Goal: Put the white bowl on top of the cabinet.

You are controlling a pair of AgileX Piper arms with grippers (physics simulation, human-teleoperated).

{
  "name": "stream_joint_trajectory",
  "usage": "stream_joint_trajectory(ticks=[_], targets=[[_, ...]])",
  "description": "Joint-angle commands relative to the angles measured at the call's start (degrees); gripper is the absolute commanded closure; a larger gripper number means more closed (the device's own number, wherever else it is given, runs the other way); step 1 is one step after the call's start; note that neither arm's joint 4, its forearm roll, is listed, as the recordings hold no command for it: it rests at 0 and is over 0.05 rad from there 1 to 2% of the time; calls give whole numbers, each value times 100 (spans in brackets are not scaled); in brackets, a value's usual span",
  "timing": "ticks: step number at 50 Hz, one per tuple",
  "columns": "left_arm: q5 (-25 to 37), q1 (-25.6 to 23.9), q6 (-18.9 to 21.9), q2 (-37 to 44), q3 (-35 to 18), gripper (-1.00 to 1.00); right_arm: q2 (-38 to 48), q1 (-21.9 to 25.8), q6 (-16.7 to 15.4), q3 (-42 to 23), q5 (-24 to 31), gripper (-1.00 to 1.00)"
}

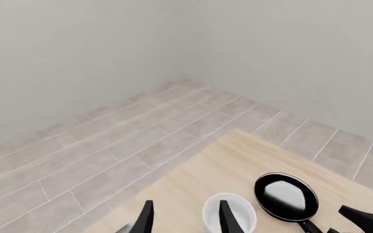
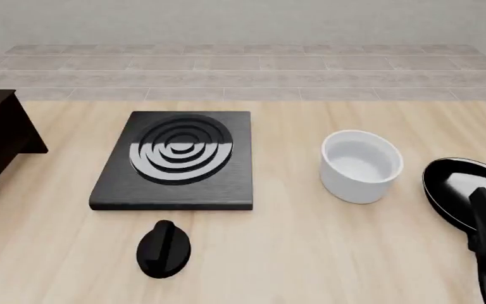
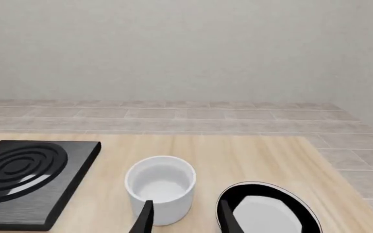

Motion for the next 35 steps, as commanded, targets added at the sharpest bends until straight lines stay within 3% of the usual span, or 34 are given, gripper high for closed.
stream_joint_trajectory(ticks=[1, 18, 29, 35], targets=[[43, -217, 92, 675, -557, -100, 1, -3, 1, 5, -5, -100], [56, -335, 372, 1455, -1230, -100, 0, -6, -2, -3, 1, -100], [393, -472, 458, 2084, -1800, -100, 1, -8, 1, -1, 1, -100], [369, -442, 460, 2247, -1833, -100, 2, -9, -3, 3, -5, -100]])
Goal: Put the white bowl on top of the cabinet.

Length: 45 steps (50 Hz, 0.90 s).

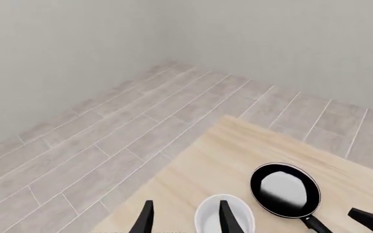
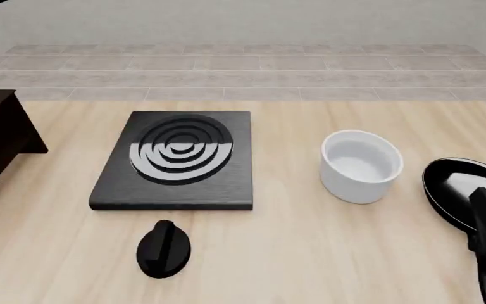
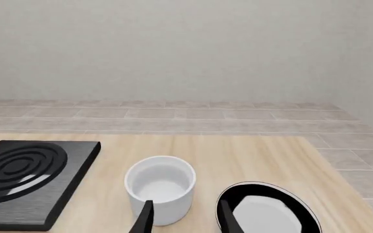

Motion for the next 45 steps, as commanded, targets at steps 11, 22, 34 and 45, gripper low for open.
stream_joint_trajectory(ticks=[11, 22, 34, 45], targets=[[149, -137, 86, 778, -484, -100, 0, -3, -2, -8, 6, -100], [357, -576, 156, 1321, -713, -100, -1, -5, -1, -14, 13, -100], [832, -1037, 213, 1859, -1259, -100, -1, -6, -2, -20, 20, -100], [904, -1229, 217, 2191, -1496, -100, -1, -8, -3, -16, 15, -100]])
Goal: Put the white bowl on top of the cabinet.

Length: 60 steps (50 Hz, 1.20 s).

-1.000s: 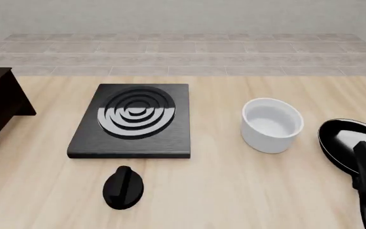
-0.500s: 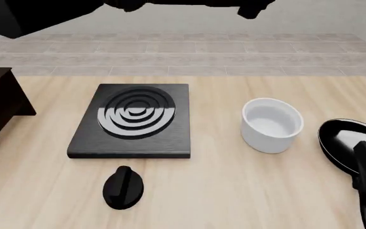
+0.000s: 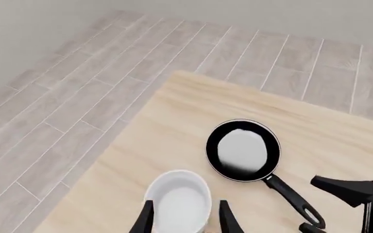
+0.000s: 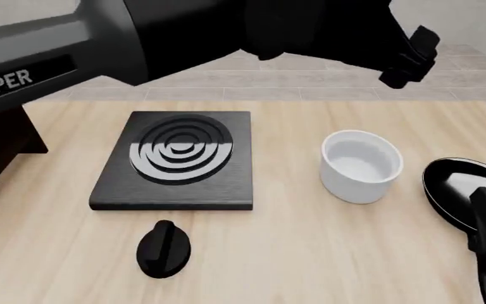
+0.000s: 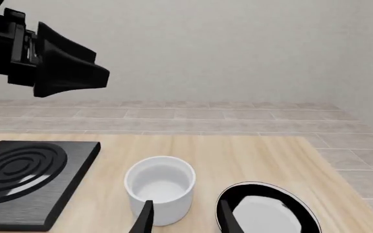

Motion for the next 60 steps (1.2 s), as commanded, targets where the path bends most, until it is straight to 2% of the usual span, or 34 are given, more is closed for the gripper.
stream_joint_trajectory(ticks=[1, 5, 14, 24, 38, 39, 42, 60], targets=[[123, -263, 32, 383, -254, -100, 0, -2, -2, -3, 4, -100], [127, -441, 39, 535, -218, -100, 0, -3, 1, -3, 3, -100], [130, -459, 18, 829, -272, -100, 0, -1, 0, -3, 4, -100], [-54, -538, -60, 1106, -94, -100, 0, -1, -1, -3, 3, -100], [45, -531, -128, 1599, -396, -100, 0, -1, 0, -3, 3, -100], [102, -471, -267, 1658, -485, -100, 0, -1, -1, -3, 4, -100], [149, -455, -103, 1741, -518, -100, 0, -2, -2, -3, 4, -100], [521, -330, 262, 2102, -929, -100, 0, -2, -1, -3, 2, -100]])
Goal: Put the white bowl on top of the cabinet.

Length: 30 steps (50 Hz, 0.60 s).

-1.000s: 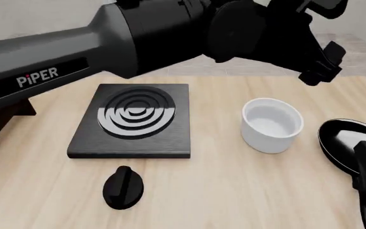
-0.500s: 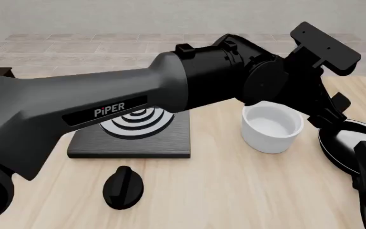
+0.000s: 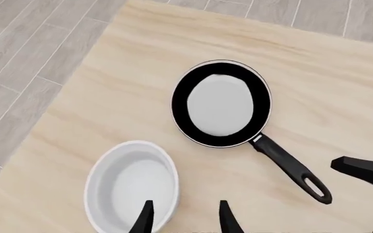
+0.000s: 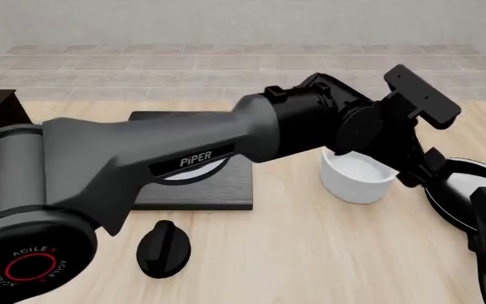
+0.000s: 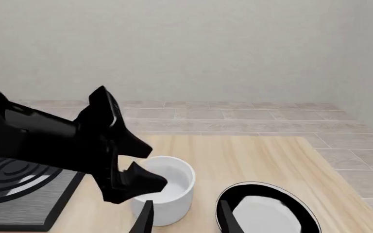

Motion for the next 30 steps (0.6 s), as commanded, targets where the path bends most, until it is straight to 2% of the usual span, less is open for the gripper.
stream_joint_trajectory(ticks=[1, 6, 8, 12, 14, 24, 30], targets=[[238, 88, 211, 243, -269, -100, 0, -1, 2, 0, -1, -100], [240, 173, 204, 350, -305, -100, 0, 0, 1, 0, 0, -100], [248, 185, 322, 391, -313, -100, 0, 0, -1, 0, -1, -100], [416, 160, 171, 538, -479, -100, 0, 0, -1, 0, 1, -100], [442, 81, 497, 579, -392, -100, 0, 1, -1, 0, 1, -100], [653, 220, 497, 872, -774, -100, 0, -1, 1, 0, 0, -100], [737, 190, 623, 995, -788, -100, 0, 0, -1, 0, 0, -100]])
